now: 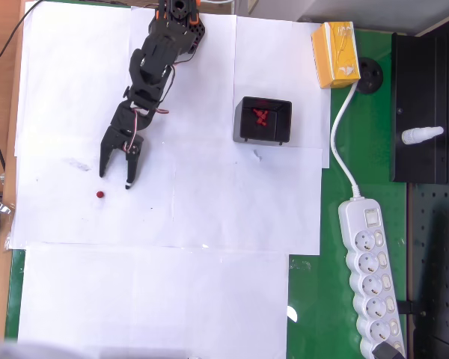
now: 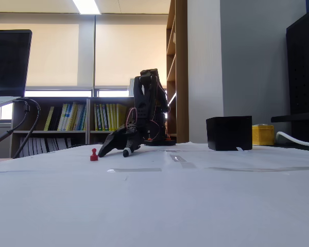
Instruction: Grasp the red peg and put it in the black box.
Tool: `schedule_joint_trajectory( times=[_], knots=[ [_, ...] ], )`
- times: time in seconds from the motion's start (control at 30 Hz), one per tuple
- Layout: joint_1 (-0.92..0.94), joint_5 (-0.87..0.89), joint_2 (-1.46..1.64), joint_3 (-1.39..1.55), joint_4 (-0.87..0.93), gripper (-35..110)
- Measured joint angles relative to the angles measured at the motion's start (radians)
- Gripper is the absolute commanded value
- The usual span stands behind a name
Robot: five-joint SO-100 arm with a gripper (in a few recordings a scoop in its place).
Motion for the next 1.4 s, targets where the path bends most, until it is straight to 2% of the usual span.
schedule_joint_trajectory(
  times=[0.37,1.4],
  knots=[
    [0.000,0.000,0.077,0.169,0.054,27],
    [0.000,0.018,0.129,0.242,0.061,26]
  ],
)
